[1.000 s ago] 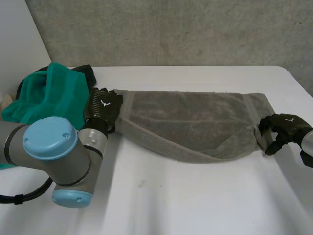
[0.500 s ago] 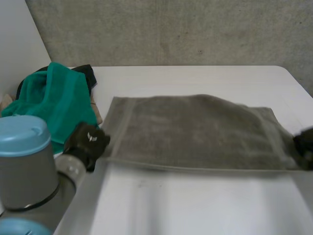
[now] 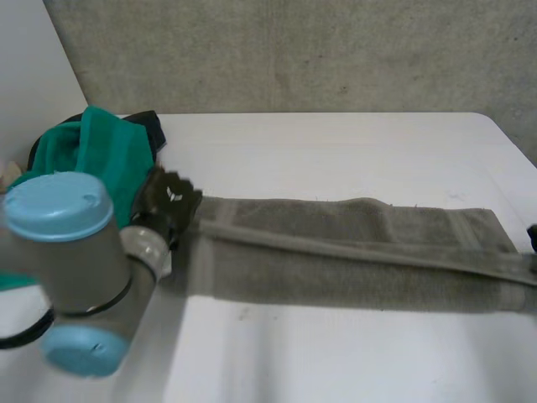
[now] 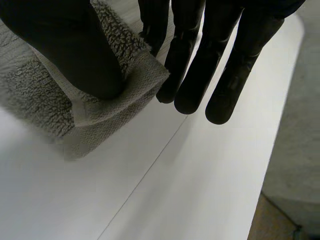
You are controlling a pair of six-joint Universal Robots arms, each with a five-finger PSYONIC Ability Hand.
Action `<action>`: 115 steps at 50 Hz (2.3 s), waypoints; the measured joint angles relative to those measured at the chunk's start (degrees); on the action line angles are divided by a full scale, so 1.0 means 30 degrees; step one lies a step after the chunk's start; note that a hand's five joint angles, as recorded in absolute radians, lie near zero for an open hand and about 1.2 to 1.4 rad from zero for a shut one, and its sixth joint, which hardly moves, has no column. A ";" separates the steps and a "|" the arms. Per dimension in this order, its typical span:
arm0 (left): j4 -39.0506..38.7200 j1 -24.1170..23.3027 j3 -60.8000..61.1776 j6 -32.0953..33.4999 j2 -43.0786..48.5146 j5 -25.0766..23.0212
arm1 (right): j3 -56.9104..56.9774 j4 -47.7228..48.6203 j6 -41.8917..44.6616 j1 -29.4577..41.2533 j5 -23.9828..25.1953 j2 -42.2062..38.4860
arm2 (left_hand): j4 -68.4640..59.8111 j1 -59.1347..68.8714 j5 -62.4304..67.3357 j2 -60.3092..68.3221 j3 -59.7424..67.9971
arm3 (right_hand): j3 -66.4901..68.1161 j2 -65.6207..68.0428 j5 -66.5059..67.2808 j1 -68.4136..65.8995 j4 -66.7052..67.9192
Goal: Fold the laundry.
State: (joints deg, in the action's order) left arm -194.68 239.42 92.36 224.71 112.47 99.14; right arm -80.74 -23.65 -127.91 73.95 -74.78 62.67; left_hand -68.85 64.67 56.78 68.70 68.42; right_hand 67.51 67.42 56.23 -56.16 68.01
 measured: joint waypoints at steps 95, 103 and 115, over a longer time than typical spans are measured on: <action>-0.8350 -0.1628 0.0853 0.0026 0.1934 0.0996 | -0.2009 1.2346 0.0975 -0.3186 0.1823 -0.1172 | 1.9077 -1.7896 -1.8049 -1.9008 -1.8786 | 0.0008 -0.0017 -0.0462 0.0261 0.0005; -0.8349 -0.1447 0.1655 0.0010 0.1023 0.0996 | -0.2003 1.3503 0.0636 0.0449 0.3071 -0.0046 | 1.9077 -1.7896 -1.8049 -1.9008 -1.8786 | 0.0008 -0.0017 0.0020 0.0090 0.0012; -0.8349 -0.1032 0.2583 -0.0027 -0.0199 0.0996 | -0.2595 1.5756 -0.0341 1.0202 0.5119 0.0814 | 1.9077 -1.7896 -1.8050 -1.9008 -1.8786 | 0.0140 -0.0017 0.0020 -0.0011 0.0017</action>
State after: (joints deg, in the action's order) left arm -219.73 236.32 100.11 224.62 111.88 102.13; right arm -88.52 23.62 -128.94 104.56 -59.42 65.11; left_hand -11.62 10.99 2.63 11.68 12.07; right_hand 67.93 67.37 56.29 -56.20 68.06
